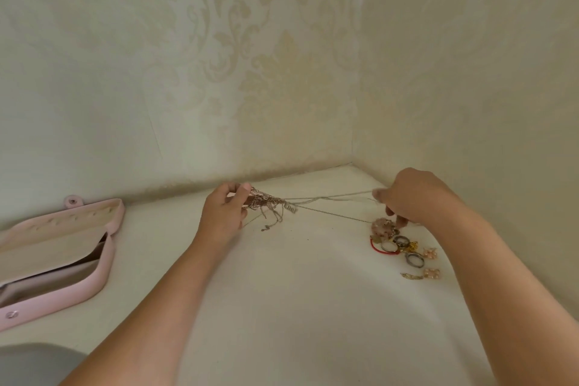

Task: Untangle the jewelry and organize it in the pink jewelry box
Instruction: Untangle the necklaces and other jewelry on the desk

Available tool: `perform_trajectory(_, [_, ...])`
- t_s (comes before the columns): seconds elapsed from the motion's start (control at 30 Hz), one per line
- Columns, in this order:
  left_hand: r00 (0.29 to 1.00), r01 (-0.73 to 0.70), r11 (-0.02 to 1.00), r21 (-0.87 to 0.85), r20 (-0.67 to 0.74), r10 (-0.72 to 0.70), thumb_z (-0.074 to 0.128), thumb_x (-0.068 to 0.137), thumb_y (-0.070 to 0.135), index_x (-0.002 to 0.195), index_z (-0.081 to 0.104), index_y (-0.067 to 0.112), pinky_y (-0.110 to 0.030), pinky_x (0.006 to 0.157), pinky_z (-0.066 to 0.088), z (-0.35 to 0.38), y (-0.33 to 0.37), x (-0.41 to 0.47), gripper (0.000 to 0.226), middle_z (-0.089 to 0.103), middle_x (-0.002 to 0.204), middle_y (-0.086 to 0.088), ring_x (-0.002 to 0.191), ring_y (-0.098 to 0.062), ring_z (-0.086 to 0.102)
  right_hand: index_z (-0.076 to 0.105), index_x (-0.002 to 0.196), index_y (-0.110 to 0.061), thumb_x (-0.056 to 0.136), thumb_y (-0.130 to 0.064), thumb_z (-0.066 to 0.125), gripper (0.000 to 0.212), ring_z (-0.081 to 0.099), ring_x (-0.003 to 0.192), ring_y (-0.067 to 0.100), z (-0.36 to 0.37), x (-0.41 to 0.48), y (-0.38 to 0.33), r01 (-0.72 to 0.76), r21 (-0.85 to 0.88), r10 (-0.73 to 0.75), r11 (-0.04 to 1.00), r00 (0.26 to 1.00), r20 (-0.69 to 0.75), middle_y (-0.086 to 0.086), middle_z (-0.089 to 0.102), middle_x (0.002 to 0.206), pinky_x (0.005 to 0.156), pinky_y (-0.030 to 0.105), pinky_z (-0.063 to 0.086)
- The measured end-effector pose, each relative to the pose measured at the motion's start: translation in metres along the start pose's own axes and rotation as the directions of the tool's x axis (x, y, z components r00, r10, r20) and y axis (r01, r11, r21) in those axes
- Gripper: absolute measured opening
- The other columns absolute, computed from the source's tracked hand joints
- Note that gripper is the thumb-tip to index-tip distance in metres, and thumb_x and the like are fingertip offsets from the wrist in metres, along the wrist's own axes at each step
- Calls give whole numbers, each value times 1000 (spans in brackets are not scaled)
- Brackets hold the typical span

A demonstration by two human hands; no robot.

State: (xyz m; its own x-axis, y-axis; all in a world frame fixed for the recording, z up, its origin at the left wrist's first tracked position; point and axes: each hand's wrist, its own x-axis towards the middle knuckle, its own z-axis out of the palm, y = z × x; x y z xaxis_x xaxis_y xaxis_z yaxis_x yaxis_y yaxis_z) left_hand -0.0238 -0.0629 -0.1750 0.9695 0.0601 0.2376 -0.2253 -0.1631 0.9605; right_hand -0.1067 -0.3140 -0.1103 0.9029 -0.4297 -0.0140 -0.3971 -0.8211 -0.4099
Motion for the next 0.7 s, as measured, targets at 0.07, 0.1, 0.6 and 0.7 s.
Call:
perform_trajectory(0.07, [997, 53, 997, -55, 65, -50, 52, 96, 32, 89, 55, 14, -20, 48, 33, 1, 1, -2, 20, 49, 71, 4, 40, -1, 41, 55, 69, -9, 86, -19, 56, 20, 53, 58, 19, -1, 1, 5, -13, -87, 14, 996, 1000, 15, 3, 59, 67, 51, 23, 38])
perform_trajectory(0.1, [994, 59, 997, -42, 92, -55, 52, 96, 35, 87, 55, 15, -22, 49, 31, 2, 1, -2, 21, 45, 71, 4, 40, -1, 42, 52, 66, -10, 85, -16, 57, 20, 51, 56, 17, -1, 1, 6, -13, -129, 17, 992, 999, 35, 2, 56, 64, 50, 22, 37])
perform_trajectory(0.6, [958, -28, 996, -88, 284, 52, 56, 94, 26, 93, 59, 3, -20, 45, 42, 13, 17, -21, 23, 72, 70, -10, 47, -12, 53, 75, 81, -16, 76, -30, 77, 15, 58, 67, 7, 69, -26, -51, 376, 480, -443, 792, 896, 31, 2, 71, 78, 64, 20, 46])
perform_trajectory(0.7, [947, -25, 995, -96, 318, 54, 56, 94, 28, 92, 58, 4, -20, 46, 42, 13, 17, -22, 24, 72, 71, -11, 49, -14, 56, 76, 81, -15, 76, -22, 77, 9, 55, 62, 4, 72, -21, -52, 335, 564, -426, 755, 904, 32, 2, 70, 72, 57, 15, 40])
